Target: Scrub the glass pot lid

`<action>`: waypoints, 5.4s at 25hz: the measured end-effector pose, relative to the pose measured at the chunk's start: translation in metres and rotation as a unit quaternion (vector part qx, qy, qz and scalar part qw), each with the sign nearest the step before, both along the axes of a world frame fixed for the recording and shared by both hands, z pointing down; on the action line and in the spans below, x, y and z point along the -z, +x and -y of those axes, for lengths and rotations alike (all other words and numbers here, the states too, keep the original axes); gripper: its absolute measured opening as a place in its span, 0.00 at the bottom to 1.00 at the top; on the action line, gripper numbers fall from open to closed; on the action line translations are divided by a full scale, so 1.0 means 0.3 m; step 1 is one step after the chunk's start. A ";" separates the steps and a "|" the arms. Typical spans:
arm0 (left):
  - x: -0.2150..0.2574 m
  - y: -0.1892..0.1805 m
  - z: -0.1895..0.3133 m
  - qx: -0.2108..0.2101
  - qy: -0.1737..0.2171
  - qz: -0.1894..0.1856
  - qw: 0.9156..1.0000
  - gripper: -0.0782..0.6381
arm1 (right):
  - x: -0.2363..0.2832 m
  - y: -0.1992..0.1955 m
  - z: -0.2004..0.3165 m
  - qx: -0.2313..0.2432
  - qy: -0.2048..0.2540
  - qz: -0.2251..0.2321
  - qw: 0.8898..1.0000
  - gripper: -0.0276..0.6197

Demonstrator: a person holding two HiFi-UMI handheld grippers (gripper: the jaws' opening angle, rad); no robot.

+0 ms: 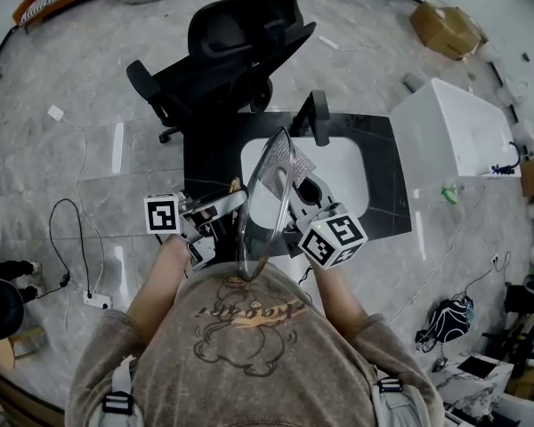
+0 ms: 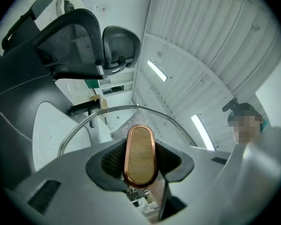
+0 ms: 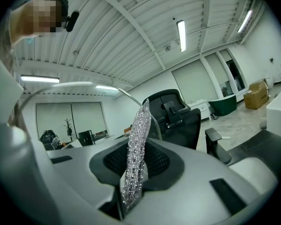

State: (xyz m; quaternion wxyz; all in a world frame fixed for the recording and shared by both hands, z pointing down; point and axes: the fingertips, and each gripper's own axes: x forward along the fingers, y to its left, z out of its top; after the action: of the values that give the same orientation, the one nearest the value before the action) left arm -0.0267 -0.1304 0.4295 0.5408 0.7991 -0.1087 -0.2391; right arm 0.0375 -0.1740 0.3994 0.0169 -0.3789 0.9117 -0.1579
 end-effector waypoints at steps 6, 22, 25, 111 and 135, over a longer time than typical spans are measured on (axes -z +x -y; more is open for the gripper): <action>0.044 0.008 0.007 -0.002 0.018 -0.023 1.000 0.36 | -0.155 -0.016 0.081 -0.009 -0.035 -0.033 0.999 0.16; 0.035 -0.105 0.077 0.090 -0.009 -0.068 0.994 0.36 | -0.368 -0.162 -0.082 0.105 -0.116 -0.063 0.986 0.16; 0.024 -0.133 0.089 0.107 -0.013 -0.069 0.992 0.36 | -0.369 -0.191 -0.162 0.140 -0.129 -0.059 0.980 0.16; -0.095 -0.120 0.046 0.099 -0.071 -0.052 0.991 0.36 | -0.258 -0.181 -0.217 0.157 -0.196 0.048 0.967 0.16; -0.156 -0.290 0.070 0.158 -0.078 0.007 0.984 0.36 | -0.107 0.061 -0.124 0.096 -0.173 0.133 0.971 0.16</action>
State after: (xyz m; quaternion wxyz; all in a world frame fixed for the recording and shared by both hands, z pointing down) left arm -0.1137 -0.1513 0.4762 0.5562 0.7288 -0.2558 -0.3069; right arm 0.0559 -0.1367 0.4315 0.0570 -0.2619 0.8924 -0.3629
